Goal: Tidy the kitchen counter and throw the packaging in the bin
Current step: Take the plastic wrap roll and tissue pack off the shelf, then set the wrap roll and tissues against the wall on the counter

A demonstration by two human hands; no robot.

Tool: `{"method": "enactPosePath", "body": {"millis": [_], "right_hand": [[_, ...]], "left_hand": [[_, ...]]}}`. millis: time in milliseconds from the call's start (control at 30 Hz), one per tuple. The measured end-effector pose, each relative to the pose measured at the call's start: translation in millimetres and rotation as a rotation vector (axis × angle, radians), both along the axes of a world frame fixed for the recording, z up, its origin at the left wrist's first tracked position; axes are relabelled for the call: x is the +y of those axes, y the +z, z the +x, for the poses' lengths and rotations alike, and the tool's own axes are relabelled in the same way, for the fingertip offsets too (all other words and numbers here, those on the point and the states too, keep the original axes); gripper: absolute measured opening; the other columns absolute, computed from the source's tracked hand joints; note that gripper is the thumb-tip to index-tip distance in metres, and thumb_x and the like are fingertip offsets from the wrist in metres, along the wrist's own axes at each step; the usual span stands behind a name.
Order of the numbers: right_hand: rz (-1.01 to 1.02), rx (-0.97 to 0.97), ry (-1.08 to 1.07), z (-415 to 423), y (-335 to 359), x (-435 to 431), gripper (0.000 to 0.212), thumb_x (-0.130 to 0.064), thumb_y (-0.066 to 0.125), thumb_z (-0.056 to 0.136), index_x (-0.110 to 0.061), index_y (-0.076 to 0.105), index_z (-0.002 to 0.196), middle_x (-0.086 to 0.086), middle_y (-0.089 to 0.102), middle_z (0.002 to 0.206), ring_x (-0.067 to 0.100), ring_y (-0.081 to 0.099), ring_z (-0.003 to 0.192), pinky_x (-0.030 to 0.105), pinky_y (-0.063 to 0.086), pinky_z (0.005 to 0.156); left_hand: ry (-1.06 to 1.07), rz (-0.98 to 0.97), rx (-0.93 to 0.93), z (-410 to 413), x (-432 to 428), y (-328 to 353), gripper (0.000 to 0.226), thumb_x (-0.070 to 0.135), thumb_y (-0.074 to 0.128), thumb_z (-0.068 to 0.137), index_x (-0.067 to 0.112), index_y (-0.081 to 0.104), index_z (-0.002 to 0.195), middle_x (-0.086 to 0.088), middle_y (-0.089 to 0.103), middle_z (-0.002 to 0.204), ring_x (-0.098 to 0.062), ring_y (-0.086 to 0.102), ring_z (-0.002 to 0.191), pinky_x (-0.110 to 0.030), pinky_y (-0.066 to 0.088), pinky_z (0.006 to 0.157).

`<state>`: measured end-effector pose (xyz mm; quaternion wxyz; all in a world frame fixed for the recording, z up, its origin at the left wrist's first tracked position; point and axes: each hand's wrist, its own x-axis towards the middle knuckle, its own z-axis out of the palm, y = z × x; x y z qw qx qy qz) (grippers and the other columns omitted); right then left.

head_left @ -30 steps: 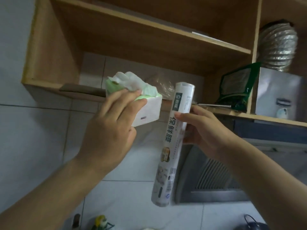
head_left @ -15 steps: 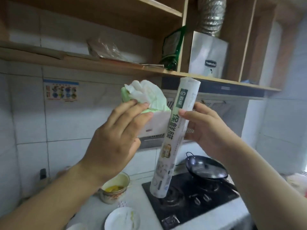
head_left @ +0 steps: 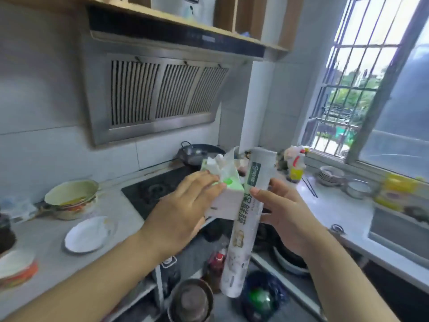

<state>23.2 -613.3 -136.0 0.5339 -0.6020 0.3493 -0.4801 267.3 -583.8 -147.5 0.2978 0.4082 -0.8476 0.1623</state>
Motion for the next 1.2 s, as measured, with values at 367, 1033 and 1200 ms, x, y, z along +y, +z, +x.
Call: {"method": "enactPosePath", "body": {"millis": [367, 1033, 1200], "right_hand": [[0.281, 0.011, -0.495, -115, -112, 41, 0.026, -0.024, 0.067, 0.089, -0.032, 0.07, 0.114, 0.003, 0.073, 0.118, 0.023, 0.07, 0.108, 0.047, 0.058, 0.084], [0.411, -0.151, -1.36, -227, -143, 206, 0.031, -0.022, 0.072, 0.084, -0.026, 0.067, 0.115, 0.001, 0.074, 0.114, 0.024, 0.072, 0.104, 0.044, 0.059, 0.08], [0.355, -0.255, -1.534, -251, -141, 283, 0.033, -0.011, 0.069, 0.092, -0.014, 0.056, 0.123, 0.001, 0.076, 0.108, 0.021, 0.073, 0.1, 0.036, 0.059, 0.074]], "left_hand": [[-0.312, 0.254, -0.066, -141, -53, -112, 0.078, 0.002, 0.068, 0.061, 0.014, 0.049, 0.135, -0.004, 0.049, 0.133, -0.028, 0.048, 0.123, -0.036, 0.022, 0.118], [-1.131, 0.42, -0.093, -358, -6, -144, 0.067, -0.009, 0.072, 0.063, 0.002, 0.058, 0.127, -0.013, 0.056, 0.125, -0.032, 0.051, 0.119, -0.039, 0.052, 0.093], [-1.223, 0.404, -0.163, -410, 61, -131, 0.074, -0.011, 0.076, 0.054, 0.002, 0.061, 0.124, -0.013, 0.06, 0.123, -0.033, 0.054, 0.117, -0.036, 0.055, 0.082]]}}
